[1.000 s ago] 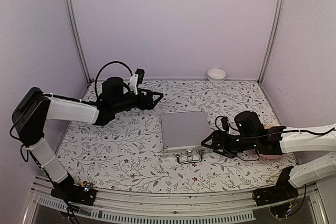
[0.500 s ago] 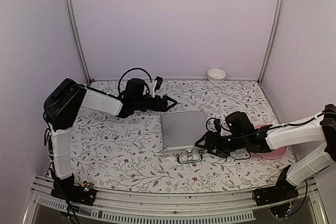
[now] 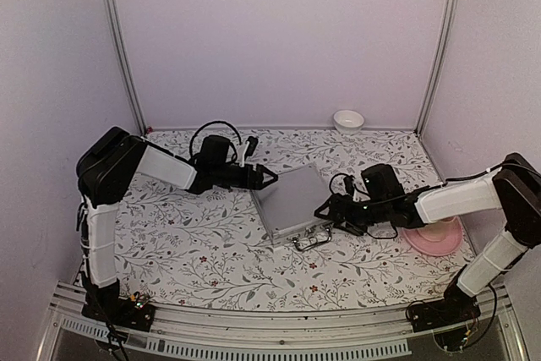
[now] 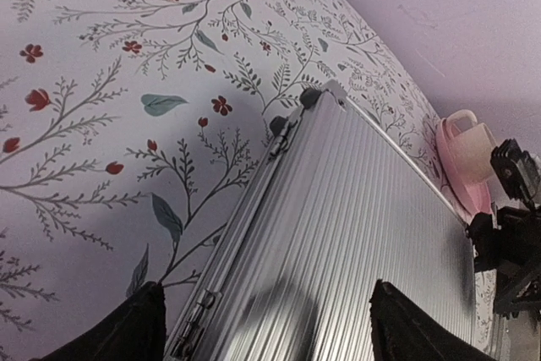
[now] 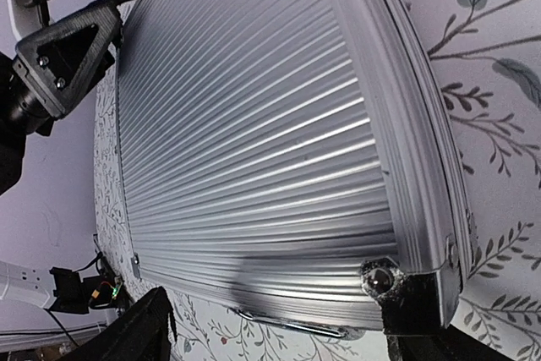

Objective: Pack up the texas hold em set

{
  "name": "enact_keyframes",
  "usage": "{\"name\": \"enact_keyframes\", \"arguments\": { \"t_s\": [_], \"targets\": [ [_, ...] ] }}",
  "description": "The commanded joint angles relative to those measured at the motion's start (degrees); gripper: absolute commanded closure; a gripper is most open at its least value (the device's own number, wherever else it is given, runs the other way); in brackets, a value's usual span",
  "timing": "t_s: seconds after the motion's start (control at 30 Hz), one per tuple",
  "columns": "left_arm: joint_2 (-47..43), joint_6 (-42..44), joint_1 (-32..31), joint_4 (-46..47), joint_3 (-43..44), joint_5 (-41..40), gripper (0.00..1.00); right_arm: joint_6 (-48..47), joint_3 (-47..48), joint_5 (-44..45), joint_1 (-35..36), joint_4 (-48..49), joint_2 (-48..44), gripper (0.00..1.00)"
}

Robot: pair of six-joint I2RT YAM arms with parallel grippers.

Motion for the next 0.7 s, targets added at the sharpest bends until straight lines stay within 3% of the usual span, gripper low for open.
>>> {"name": "enact_keyframes", "arguments": {
  "t_s": [0.0, 0.2, 0.5, 0.67],
  "targets": [
    [-4.58, -0.49, -0.46, 1.91, -5.61, 5.56, 0.17, -7.35, 6.43, 0.13, -2.71, 5.89, 3.49, 0.14],
    [-12.28, -0.11, -1.51, 4.53, -13.84, 6.66, 0.17, -11.97, 11.95, -2.82, -3.88, 5.61, 8.47, 0.15],
    [-26.56, 2.86, -3.55, 2.40, -25.54, -7.14, 0.17, -12.49, 8.57, -1.05, -4.96, 3.04, 3.84, 0.14],
    [-33.59, 5.61, -4.28, -0.23, -27.50, -14.23, 0.17, -11.72, 4.56, -0.51, -5.14, -1.45, -0.95, 0.15]
  ]
}}
